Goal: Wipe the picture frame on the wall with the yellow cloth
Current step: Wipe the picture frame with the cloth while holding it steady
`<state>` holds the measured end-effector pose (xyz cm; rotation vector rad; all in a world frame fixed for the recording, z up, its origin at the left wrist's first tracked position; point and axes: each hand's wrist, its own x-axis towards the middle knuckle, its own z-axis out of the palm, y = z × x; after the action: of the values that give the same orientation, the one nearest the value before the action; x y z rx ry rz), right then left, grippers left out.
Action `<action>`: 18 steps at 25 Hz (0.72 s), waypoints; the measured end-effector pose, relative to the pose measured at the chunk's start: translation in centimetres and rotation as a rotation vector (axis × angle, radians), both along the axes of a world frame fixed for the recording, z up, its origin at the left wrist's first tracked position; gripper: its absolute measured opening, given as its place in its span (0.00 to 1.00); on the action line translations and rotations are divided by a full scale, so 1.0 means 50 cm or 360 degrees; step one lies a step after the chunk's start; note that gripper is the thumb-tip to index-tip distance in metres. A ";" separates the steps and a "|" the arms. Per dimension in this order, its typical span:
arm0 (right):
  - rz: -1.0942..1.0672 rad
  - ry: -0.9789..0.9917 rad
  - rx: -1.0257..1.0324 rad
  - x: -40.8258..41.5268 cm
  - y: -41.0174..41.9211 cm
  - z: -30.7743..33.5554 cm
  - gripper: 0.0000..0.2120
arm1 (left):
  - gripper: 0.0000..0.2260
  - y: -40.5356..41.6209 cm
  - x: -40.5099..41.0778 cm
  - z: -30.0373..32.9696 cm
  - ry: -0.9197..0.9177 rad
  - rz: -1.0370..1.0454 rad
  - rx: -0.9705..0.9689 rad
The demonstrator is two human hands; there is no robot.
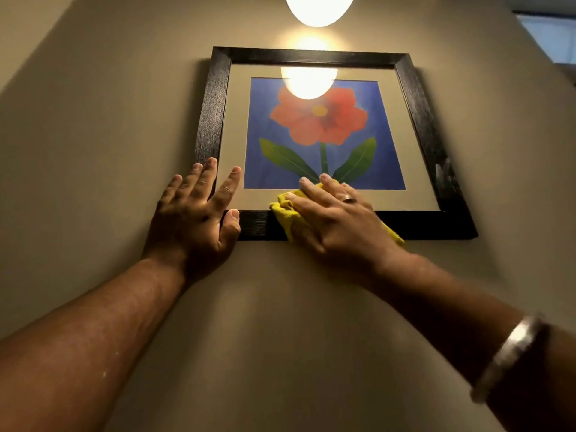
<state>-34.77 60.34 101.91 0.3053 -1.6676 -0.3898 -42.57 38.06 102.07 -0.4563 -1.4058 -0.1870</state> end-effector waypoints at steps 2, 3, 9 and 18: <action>-0.0073 -0.0047 -0.0101 0.022 0.066 0.059 0.25 | 0.31 -0.002 0.000 0.000 0.0004 0.0006 -0.0001; -0.0138 -0.0023 -0.0361 0.044 0.117 0.090 0.26 | 0.31 -0.003 0.002 0.000 -0.0004 0.0003 -0.0007; 0.0040 0.0012 -0.0168 0.034 0.067 0.029 0.26 | 0.31 -0.001 0.005 0.000 -0.0025 0.0029 -0.0054; -0.0060 0.0125 -0.0782 0.069 0.136 0.133 0.27 | 0.31 -0.002 0.003 0.000 -0.0056 -0.0013 -0.0064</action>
<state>-31.33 67.13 108.55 -0.1058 -1.6349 -0.0115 -42.41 37.96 102.08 -0.4940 -1.4445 -0.1742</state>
